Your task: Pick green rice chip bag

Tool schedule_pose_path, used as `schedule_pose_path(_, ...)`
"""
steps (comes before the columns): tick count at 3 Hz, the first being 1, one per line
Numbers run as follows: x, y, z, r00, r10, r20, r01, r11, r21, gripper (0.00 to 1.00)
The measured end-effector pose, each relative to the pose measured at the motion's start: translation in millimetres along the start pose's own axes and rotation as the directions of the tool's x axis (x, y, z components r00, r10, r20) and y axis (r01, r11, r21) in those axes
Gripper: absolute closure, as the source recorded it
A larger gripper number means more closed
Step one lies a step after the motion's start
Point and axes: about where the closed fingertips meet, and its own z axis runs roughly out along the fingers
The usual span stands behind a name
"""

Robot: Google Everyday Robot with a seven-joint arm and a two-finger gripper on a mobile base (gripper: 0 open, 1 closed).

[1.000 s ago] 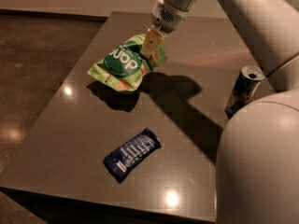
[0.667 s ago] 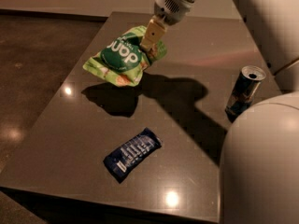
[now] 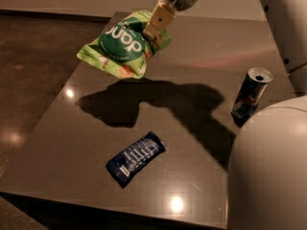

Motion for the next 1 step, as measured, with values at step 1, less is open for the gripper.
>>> schedule_pose_path(1, -4.8, -3.9, 2.1, 1.0, -0.002, 0.015, 0.001, 0.9999, 0.01, 1.0)
